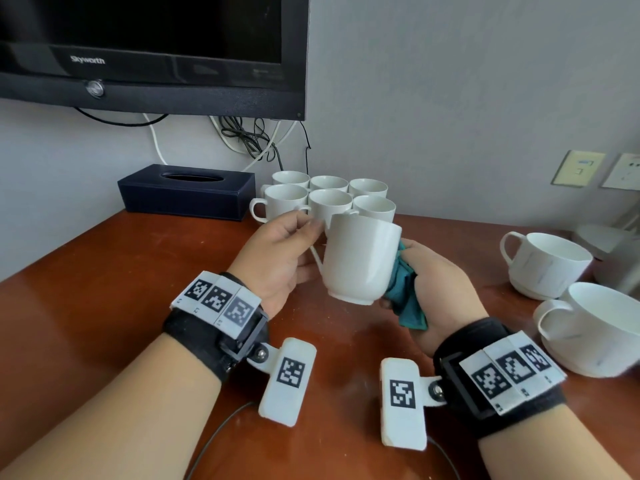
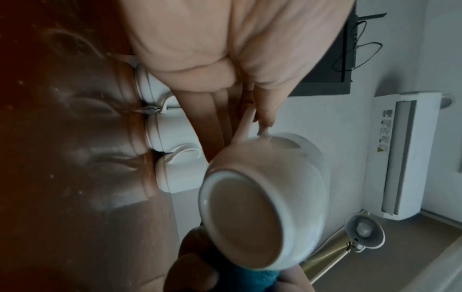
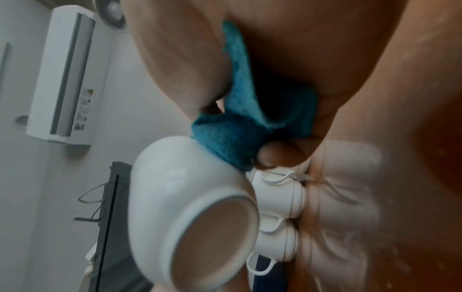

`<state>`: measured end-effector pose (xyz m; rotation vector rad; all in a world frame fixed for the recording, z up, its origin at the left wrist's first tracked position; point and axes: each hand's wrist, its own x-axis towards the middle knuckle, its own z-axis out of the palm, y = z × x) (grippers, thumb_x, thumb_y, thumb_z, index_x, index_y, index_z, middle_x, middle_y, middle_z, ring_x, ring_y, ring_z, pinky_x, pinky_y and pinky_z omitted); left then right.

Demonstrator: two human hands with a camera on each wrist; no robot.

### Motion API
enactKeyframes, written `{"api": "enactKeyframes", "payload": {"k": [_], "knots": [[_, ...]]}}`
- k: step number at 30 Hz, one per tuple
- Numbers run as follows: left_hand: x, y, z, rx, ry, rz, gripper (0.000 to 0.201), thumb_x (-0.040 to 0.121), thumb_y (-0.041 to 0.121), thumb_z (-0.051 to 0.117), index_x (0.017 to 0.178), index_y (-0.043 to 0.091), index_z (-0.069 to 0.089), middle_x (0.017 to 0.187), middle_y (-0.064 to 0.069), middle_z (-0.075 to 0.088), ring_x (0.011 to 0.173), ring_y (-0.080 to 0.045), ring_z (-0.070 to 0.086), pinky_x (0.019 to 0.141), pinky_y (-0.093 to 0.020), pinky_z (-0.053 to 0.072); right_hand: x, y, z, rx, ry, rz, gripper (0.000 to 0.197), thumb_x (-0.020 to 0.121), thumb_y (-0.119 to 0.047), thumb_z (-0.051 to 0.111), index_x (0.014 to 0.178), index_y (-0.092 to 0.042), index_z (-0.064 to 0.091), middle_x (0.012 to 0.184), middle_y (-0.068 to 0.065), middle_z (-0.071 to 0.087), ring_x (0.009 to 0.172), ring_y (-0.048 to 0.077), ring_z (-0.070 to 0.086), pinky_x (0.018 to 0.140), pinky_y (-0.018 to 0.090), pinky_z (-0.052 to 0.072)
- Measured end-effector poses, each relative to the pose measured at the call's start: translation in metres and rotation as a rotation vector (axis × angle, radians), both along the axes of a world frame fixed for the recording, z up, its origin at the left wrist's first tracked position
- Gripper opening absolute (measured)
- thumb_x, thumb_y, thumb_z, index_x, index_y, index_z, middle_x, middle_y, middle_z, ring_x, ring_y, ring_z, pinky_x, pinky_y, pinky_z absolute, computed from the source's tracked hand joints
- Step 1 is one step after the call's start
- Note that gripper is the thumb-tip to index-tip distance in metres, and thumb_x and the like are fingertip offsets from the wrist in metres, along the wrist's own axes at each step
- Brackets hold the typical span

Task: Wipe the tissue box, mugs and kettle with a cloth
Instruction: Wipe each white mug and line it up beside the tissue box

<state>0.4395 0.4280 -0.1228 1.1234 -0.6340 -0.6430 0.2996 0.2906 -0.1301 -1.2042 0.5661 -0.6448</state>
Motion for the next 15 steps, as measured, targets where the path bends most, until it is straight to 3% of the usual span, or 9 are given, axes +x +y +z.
{"api": "enactKeyframes", "payload": {"k": [4,6,9,12,15], "knots": [[0.0022,-0.0037,-0.0046,-0.067,0.228,0.033,0.031,0.107,0.017,0.055,0.132,0.0,0.062,0.111,-0.013,0.072,0.096,-0.025,0.072,0.075,-0.041,0.065,-0.0024,0.0028,0.0014,0.119,-0.042,0.117,0.026,0.104,-0.019,0.051,0.117,-0.008,0.071,0.089,0.011,0.073,0.067,0.024,0.063,0.051,0.032,0.05],[0.0042,-0.0045,-0.0054,-0.099,0.366,0.041,0.031,0.107,0.016,0.055,0.135,0.006,0.062,0.124,-0.015,0.073,0.098,-0.026,0.076,0.07,-0.039,0.065,-0.0037,0.0047,0.0003,0.113,-0.086,0.158,0.027,0.104,-0.017,0.052,0.117,-0.004,0.07,0.091,0.014,0.072,0.07,0.024,0.065,0.052,0.03,0.052],[0.0061,-0.006,-0.0044,-0.118,0.528,0.052,0.035,0.107,0.017,0.055,0.14,0.008,0.059,0.124,-0.017,0.073,0.094,-0.026,0.077,0.062,-0.035,0.064,-0.003,0.0061,-0.0007,0.038,-0.109,0.185,0.022,0.102,-0.012,0.054,0.108,0.002,0.069,0.083,0.018,0.062,0.064,0.023,0.059,0.053,0.029,0.05],[0.0038,-0.0061,-0.0039,-0.096,0.562,0.049,0.036,0.107,0.017,0.054,0.14,0.005,0.06,0.122,-0.018,0.073,0.098,-0.026,0.075,0.06,-0.034,0.064,-0.0013,0.0045,-0.0028,0.046,-0.131,0.194,0.022,0.102,-0.011,0.054,0.112,0.003,0.068,0.083,0.017,0.061,0.064,0.023,0.057,0.053,0.029,0.05],[0.0018,-0.0035,-0.0067,-0.14,0.496,0.036,0.034,0.107,0.017,0.054,0.139,0.008,0.061,0.123,-0.018,0.074,0.102,-0.027,0.077,0.067,-0.036,0.065,0.0,0.0016,-0.0072,0.103,-0.13,0.184,0.031,0.103,-0.017,0.058,0.122,0.005,0.067,0.083,0.015,0.065,0.066,0.023,0.06,0.055,0.03,0.051]]}}
